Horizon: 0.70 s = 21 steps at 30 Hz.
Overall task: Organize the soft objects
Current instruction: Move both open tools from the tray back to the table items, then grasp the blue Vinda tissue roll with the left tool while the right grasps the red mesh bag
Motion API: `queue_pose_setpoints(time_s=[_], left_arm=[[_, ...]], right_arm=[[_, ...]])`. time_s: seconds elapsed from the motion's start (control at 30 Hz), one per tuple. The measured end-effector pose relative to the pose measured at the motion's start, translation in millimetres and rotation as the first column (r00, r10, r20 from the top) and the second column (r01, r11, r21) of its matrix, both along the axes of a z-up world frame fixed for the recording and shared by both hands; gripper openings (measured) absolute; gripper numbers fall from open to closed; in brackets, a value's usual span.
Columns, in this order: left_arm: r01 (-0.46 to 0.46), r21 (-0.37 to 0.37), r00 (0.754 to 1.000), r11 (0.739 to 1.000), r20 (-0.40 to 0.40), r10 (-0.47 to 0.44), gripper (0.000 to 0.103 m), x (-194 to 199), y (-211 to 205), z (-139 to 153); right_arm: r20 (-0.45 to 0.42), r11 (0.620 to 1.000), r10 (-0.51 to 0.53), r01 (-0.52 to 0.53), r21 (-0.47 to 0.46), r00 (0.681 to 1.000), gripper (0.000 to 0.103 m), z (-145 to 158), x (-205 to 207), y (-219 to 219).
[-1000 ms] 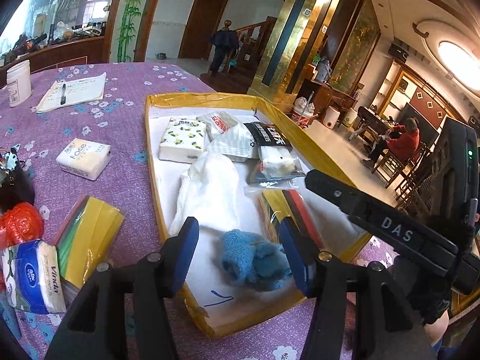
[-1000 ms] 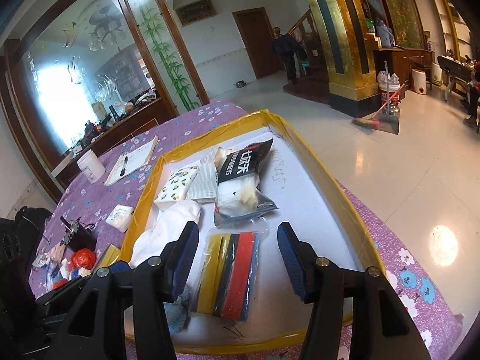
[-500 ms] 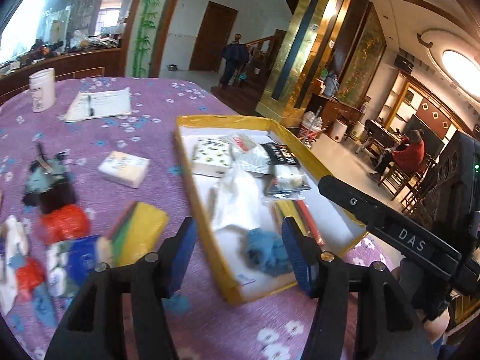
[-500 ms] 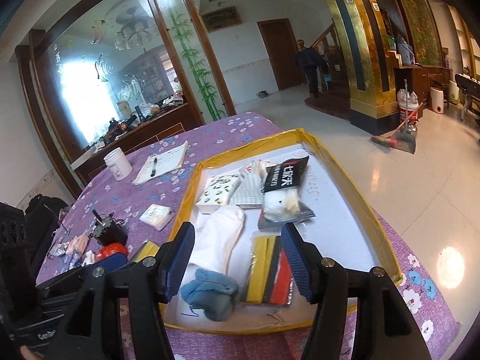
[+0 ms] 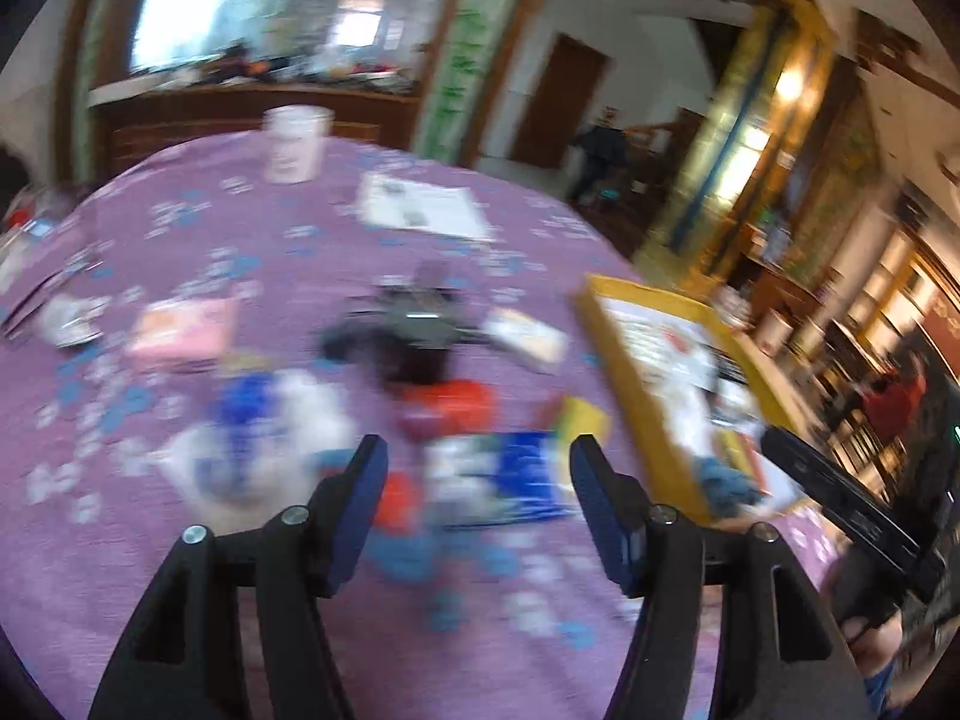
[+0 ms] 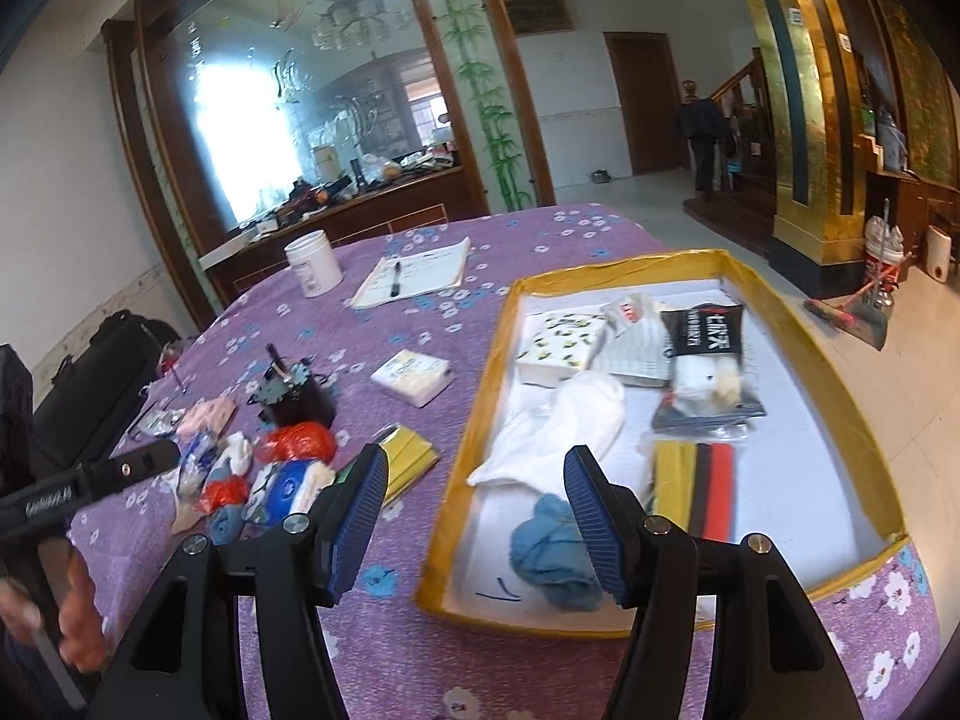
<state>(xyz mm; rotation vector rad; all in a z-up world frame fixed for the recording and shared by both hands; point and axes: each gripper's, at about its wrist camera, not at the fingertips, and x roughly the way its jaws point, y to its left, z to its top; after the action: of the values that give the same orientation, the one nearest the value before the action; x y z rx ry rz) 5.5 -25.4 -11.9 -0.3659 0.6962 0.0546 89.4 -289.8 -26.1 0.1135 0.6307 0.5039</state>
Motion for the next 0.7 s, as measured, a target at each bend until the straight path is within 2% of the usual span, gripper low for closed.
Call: queue_pose_setpoints(time_s=[0.1, 0.17, 0.27, 0.4, 0.47, 0.5, 0.53, 0.6, 0.7], left_arm=[[-0.119, -0.027, 0.992, 0.993, -0.041, 0.118, 0.064, -5.4, 40.1, -7.7], [-0.158, -0.048, 0.986, 0.986, -0.070, 0.154, 0.064, -2.7, 57.4, -13.6], [-0.180, -0.068, 0.979, 0.981, -0.110, 0.172, 0.064, 9.2, 74.0, -23.6], [-0.183, -0.043, 0.970, 0.982, -0.170, 0.173, 0.063, 32.2, 76.6, -40.4], [-0.178, -0.046, 0.969, 0.983, -0.179, 0.168, 0.053, 39.3, 78.3, -47.0], [-0.188, -0.026, 0.967, 0.982, -0.182, 0.180, 0.040, 40.9, 78.6, -49.3], [-0.199, -0.004, 0.964, 0.980, -0.182, 0.195, 0.036, 40.8, 79.3, -52.4], [-0.205, -0.026, 0.968, 0.978, -0.155, 0.199, 0.036, 38.5, 84.2, -54.4], [-0.208, -0.048, 0.974, 0.977, -0.098, 0.203, 0.036, 32.6, 88.2, -47.7]], right_arm=[[-0.003, 1.000, 0.024, -0.024, -0.003, 1.000, 0.065, -3.0, -2.4, 7.7], [-0.003, 0.999, 0.032, -0.032, -0.008, 0.999, 0.065, -3.8, -3.5, 10.0], [-0.005, 0.999, 0.044, -0.044, -0.009, 0.999, 0.065, -4.6, -5.9, 12.8], [-0.003, 0.997, 0.077, -0.077, -0.016, 0.997, 0.065, -2.9, -11.7, 20.1], [-0.009, 0.993, 0.115, -0.115, -0.013, 0.993, 0.065, -1.2, -14.2, 26.8], [-0.017, 0.990, 0.140, -0.141, -0.006, 0.990, 0.066, -0.8, -15.1, 31.7], [-0.034, 0.983, 0.182, -0.182, 0.005, 0.983, 0.066, -0.2, -15.4, 39.0], [-0.055, 0.970, 0.245, -0.244, 0.014, 0.968, 0.066, 0.1, -17.3, 53.5], [-0.088, 0.927, 0.374, -0.374, 0.014, 0.923, 0.066, 0.3, -21.2, 86.8]])
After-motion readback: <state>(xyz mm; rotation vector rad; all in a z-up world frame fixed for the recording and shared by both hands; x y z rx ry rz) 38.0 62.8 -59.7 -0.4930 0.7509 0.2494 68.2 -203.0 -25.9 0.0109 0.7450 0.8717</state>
